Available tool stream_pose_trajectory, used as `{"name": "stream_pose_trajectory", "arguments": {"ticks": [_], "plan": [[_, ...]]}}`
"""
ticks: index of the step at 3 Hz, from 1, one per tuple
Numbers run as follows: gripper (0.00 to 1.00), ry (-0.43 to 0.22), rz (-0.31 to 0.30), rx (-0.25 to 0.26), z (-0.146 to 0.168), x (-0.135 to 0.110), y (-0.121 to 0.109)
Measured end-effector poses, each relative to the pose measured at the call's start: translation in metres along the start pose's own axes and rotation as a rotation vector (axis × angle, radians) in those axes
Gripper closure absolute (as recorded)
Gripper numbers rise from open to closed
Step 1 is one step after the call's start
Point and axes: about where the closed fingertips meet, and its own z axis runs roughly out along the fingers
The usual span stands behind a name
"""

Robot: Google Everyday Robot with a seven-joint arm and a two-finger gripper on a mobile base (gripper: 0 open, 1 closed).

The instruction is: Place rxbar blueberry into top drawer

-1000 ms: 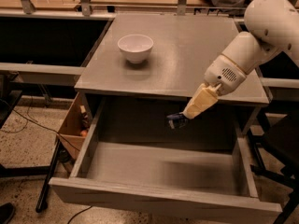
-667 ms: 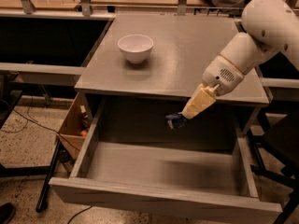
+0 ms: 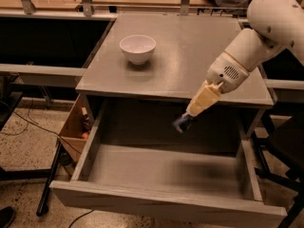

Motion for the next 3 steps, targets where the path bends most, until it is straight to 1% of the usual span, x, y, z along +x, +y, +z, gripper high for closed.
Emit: {"name": "stream_pose_trajectory", "arguments": {"ticks": [1,2,3], "plan": [[0.06,0.002,-0.005,0.021,-0.005,-0.003,-0.004],[0.0,-0.001,-0.011,0.043,-0.012,-0.006,-0.007],[0.0,-0.008,-0.019,0.072,-0.021,-0.01,-0.008]]}}
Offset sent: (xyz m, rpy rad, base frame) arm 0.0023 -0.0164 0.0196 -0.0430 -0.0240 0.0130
